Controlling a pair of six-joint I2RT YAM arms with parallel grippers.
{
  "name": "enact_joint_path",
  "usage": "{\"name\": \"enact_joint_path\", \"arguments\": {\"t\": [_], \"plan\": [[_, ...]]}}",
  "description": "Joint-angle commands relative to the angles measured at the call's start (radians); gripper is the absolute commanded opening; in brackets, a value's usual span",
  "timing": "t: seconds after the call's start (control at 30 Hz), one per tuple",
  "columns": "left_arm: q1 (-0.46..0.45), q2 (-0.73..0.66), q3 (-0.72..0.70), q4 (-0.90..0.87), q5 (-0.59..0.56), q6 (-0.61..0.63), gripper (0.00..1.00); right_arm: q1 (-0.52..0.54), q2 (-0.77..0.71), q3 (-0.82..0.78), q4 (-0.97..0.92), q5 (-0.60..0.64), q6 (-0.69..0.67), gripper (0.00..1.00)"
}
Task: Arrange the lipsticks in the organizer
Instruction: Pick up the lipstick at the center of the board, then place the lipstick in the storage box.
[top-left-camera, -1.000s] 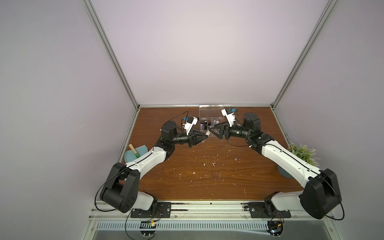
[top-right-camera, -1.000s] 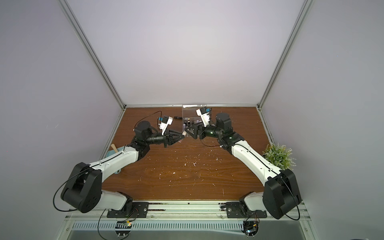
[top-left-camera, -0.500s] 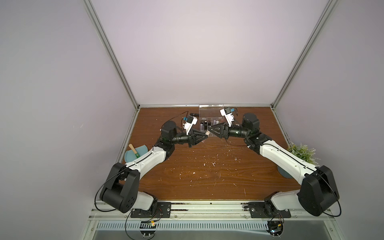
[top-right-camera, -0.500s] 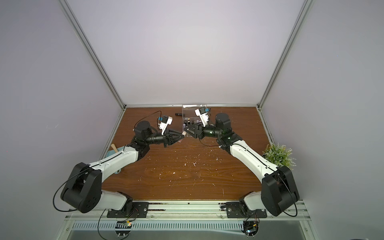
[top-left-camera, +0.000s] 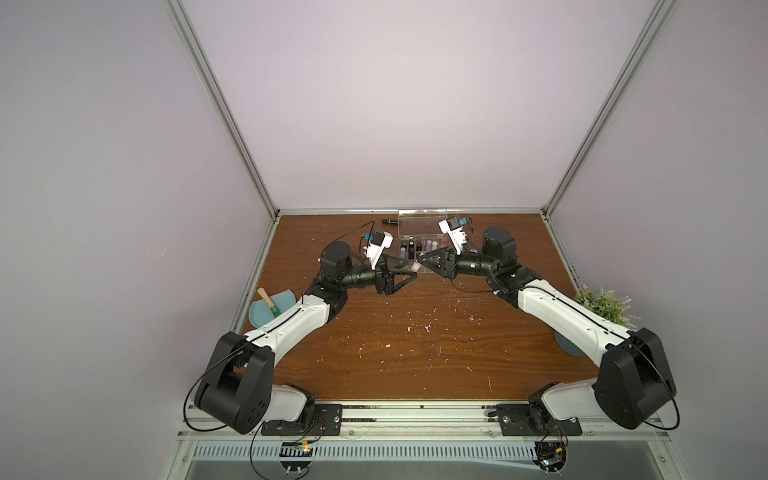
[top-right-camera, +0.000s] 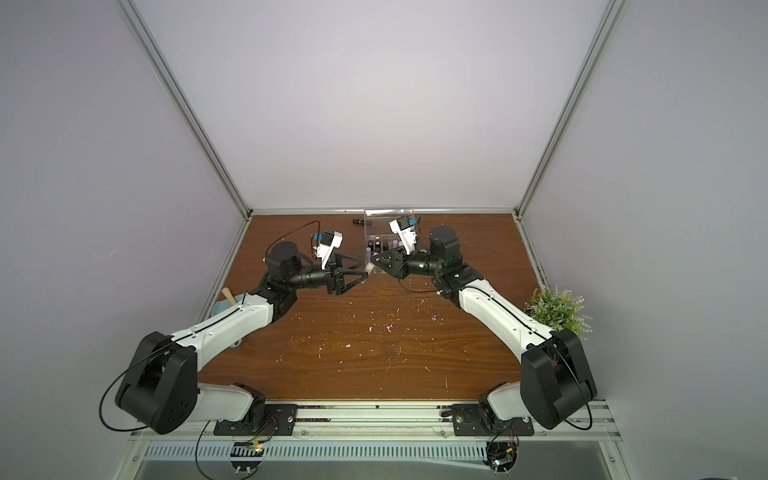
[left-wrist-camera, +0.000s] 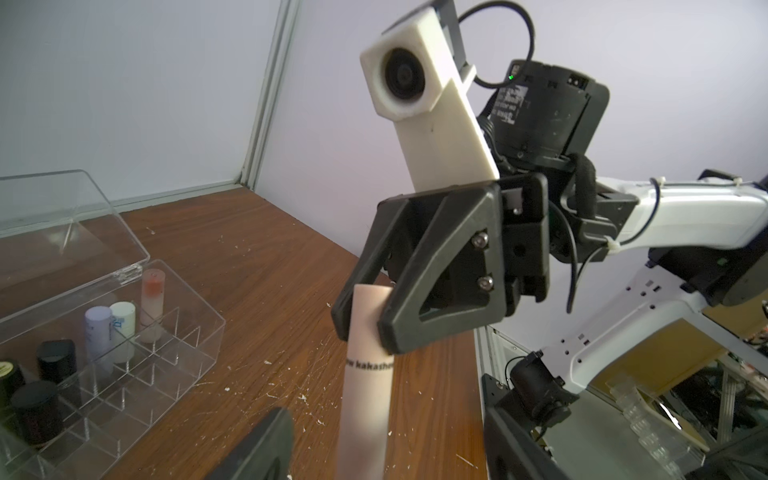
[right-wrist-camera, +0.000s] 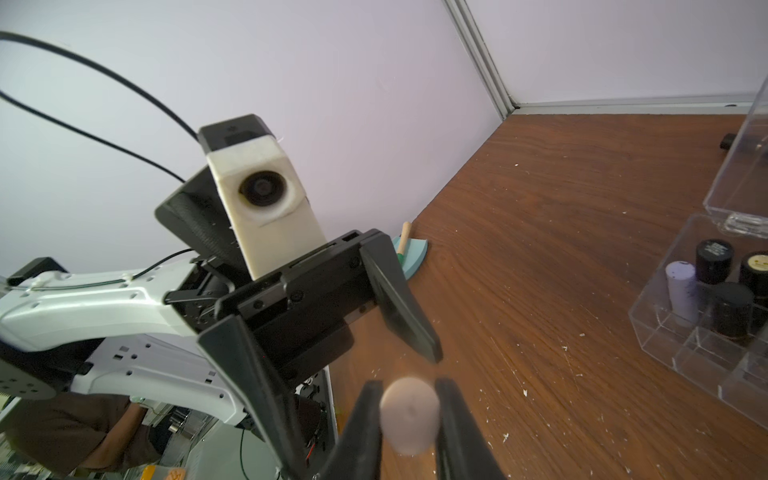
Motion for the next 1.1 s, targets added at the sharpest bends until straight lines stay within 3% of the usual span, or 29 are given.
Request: {"name": "enact_joint_path", "arguments": {"t": [0.0,0.13,0.3,0.57,1.07], "plan": [[0.015,-0.061,-0.006,-0.07,-0.141,0.065,0.8,-0.001,-0.028,0.042,-0.063,0.081,-0.076,0.18],[0.029,-0.122,-0.033,-0.112,-0.316,0.101,0.8,-0.004,-0.027,0.07,-0.139,0.184,-0.142,0.17],[0.051,-0.186,-0.091,-0.083,-0.44,0.103,0.8,-0.007,-0.007,0.113,-0.202,0.313,-0.207,0.17],[0.069,-0.267,-0.169,-0.033,-0.556,0.106,0.78,-0.009,0.055,0.175,-0.227,0.533,-0.285,0.17],[0.072,-0.322,-0.219,-0.013,-0.616,0.12,0.77,-0.014,0.176,0.252,-0.173,0.668,-0.32,0.17]]}}
